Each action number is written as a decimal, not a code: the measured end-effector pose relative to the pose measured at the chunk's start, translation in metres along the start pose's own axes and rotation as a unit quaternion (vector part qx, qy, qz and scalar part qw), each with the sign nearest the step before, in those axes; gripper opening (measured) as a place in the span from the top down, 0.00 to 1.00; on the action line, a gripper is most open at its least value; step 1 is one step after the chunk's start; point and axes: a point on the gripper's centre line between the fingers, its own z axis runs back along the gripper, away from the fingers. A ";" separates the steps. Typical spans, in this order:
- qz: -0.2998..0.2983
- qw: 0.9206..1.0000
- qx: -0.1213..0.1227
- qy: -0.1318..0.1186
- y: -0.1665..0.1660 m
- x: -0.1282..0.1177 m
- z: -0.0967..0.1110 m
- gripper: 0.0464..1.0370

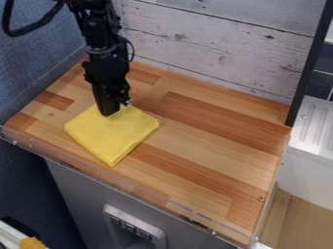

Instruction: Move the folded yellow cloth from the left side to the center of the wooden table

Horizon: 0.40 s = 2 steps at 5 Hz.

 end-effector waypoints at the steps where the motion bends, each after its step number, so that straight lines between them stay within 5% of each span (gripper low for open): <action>1: 0.003 1.000 -0.002 0.001 -0.005 -0.005 -0.008 0.98; 2: 0.020 1.000 -0.001 0.001 -0.010 -0.005 -0.011 0.98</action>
